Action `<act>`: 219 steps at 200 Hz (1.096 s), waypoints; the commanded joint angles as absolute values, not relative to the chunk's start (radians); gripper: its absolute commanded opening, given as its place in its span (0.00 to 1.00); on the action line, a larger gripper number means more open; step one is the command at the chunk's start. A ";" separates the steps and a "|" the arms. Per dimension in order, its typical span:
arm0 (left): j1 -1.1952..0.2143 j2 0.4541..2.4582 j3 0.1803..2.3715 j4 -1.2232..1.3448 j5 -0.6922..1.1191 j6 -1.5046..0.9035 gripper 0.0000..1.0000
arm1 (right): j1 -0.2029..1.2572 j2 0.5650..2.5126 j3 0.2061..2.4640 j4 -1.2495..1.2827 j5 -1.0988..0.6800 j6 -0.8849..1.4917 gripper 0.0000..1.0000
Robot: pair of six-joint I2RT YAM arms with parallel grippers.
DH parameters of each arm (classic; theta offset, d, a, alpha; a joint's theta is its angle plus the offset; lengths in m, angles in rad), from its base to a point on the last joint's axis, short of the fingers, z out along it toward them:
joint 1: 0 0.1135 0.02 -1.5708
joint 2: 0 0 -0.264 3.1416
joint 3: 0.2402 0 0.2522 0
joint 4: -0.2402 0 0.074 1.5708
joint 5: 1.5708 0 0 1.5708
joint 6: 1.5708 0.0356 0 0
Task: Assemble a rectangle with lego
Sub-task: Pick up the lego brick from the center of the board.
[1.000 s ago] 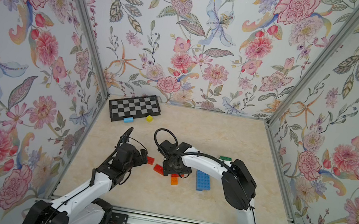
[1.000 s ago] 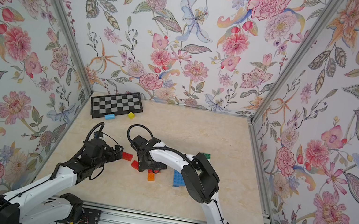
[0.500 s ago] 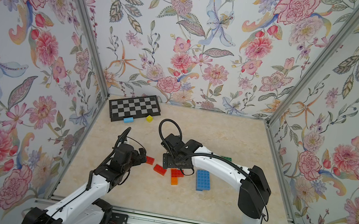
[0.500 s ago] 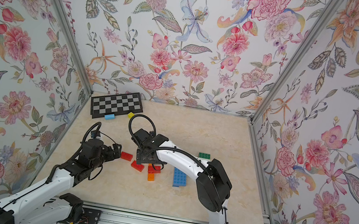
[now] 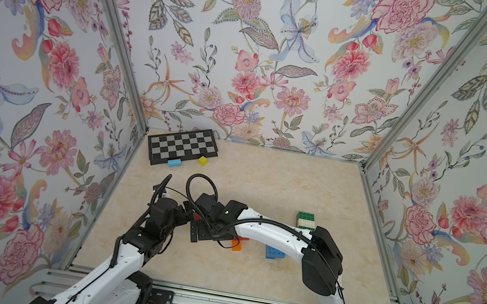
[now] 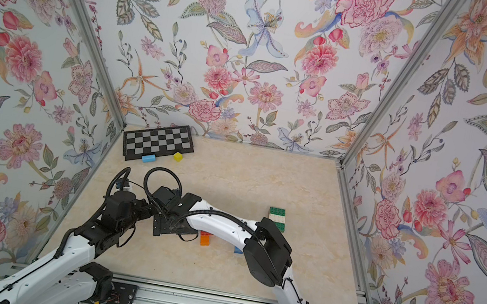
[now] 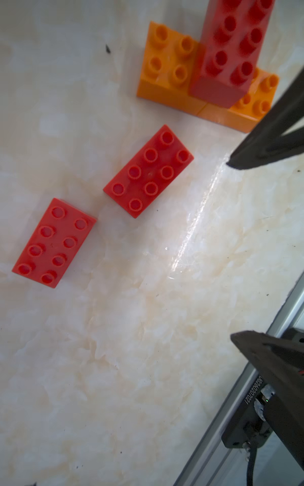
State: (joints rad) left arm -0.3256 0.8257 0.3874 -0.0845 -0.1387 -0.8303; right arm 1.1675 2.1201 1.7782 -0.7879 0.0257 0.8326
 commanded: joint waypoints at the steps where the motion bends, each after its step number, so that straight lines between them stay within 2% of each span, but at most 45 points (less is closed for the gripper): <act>1: -0.313 0.808 0.367 -0.105 -0.173 -0.848 0.99 | 1.158 2.144 1.764 -0.801 0.014 0.886 1.00; 91: -0.314 0.801 0.372 -0.111 -0.198 -0.842 0.99 | 1.121 2.215 1.747 -0.799 0.047 0.931 1.00; 190: -0.313 0.817 0.367 -0.106 -0.204 -0.831 0.99 | 1.089 2.343 1.901 -0.800 0.047 0.865 1.00; 219: -0.312 0.815 0.361 -0.104 -0.204 -0.831 0.99 | 1.081 2.373 1.932 -0.799 0.062 0.835 0.96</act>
